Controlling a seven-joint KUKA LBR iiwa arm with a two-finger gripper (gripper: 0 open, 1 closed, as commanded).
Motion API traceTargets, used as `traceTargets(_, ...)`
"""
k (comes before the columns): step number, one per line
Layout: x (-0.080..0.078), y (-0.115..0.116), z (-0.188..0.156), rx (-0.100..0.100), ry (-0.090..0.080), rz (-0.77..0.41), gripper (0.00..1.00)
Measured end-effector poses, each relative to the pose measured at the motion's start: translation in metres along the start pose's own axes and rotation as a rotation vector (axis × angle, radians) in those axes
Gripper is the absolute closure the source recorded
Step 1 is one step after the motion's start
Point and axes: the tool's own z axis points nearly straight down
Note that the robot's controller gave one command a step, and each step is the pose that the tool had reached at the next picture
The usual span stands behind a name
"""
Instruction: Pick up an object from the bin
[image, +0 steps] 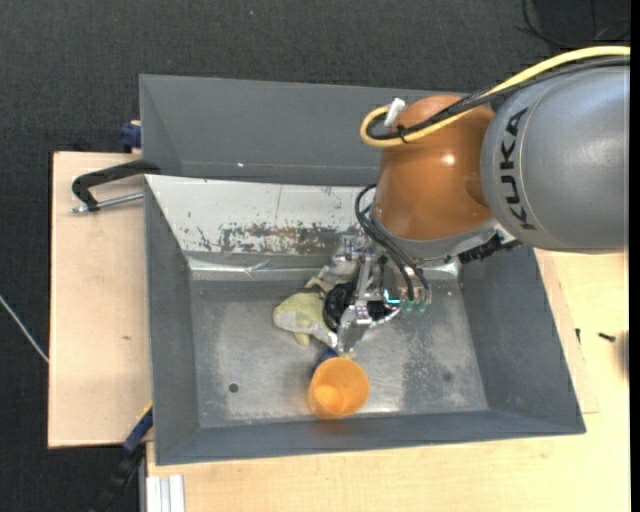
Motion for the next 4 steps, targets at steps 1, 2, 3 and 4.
traceTargets(1,-0.035,0.007,0.115,-0.007,-0.019,0.001,0.0)
traceTargets(2,-0.037,0.005,0.112,-0.005,-0.03,-0.001,1.0)
traceTargets(3,-0.008,0.018,0.111,-0.003,-0.008,0.244,1.0)
traceTargets(4,-0.021,0.004,-0.018,-0.005,-0.022,0.203,1.0)
